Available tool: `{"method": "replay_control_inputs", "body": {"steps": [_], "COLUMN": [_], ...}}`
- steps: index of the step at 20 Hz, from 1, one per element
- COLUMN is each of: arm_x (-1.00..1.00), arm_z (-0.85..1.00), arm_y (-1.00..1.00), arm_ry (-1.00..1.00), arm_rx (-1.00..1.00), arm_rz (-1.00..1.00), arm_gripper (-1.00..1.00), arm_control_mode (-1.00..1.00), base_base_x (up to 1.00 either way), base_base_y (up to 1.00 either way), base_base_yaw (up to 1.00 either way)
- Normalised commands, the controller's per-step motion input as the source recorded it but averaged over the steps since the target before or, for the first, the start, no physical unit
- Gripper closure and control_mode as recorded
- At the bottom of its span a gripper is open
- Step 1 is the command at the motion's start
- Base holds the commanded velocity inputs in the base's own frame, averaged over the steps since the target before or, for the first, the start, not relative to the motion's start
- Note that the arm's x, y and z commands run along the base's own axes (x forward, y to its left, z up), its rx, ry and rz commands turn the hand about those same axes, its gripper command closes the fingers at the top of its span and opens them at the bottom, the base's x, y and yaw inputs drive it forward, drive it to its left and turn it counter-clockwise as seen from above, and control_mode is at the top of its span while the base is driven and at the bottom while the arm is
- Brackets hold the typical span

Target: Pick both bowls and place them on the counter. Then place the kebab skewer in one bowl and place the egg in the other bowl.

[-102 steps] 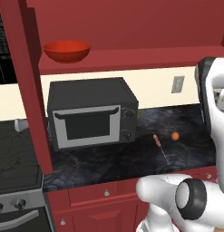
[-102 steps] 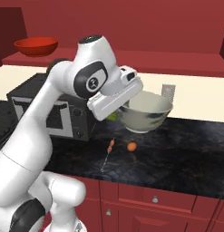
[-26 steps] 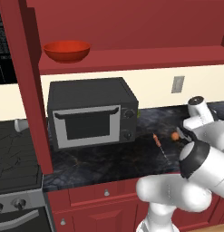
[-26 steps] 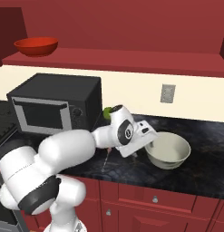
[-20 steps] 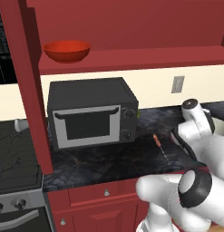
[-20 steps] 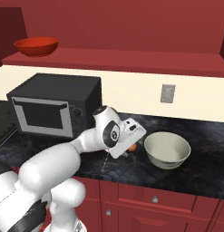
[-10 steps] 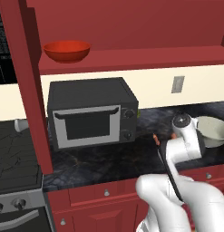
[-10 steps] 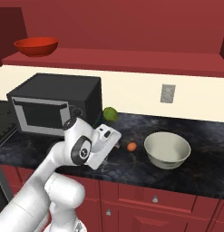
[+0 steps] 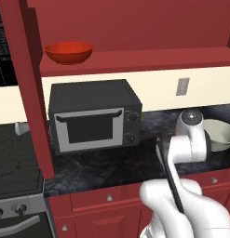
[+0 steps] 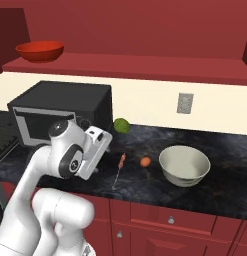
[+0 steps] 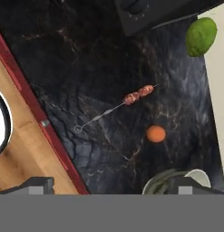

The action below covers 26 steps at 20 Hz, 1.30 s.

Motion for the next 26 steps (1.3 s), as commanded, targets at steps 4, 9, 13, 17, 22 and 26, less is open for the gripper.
{"method": "replay_control_inputs", "body": {"steps": [4, 9, 13, 17, 22, 26], "arm_x": [0.0, 0.0, 0.0, 0.0, 0.0, 0.01], "arm_z": [0.58, 0.6, 0.7, 0.57, 0.41, 0.5], "arm_y": [0.67, 0.59, 0.51, 0.42, 0.44, 0.5], "arm_ry": [0.0, -0.01, -0.06, -0.09, -0.07, 0.0], "arm_rx": [0.07, 0.04, 0.01, 0.04, 0.07, 0.04], "arm_rz": [0.2, 0.18, 0.22, 0.27, 0.29, 0.25], "arm_gripper": [-1.0, -1.0, -1.0, -1.0, -1.0, -1.0], "arm_control_mode": [-1.0, -1.0, -1.0, -1.0, -1.0, -1.0], "base_base_x": [0.0, 0.0, 0.0, 0.0, 0.0, 0.0], "base_base_y": [0.0, 0.0, 0.0, 0.0, 0.0, 0.0], "base_base_yaw": [0.0, 0.0, 0.0, 0.0, 0.0, 0.0]}}
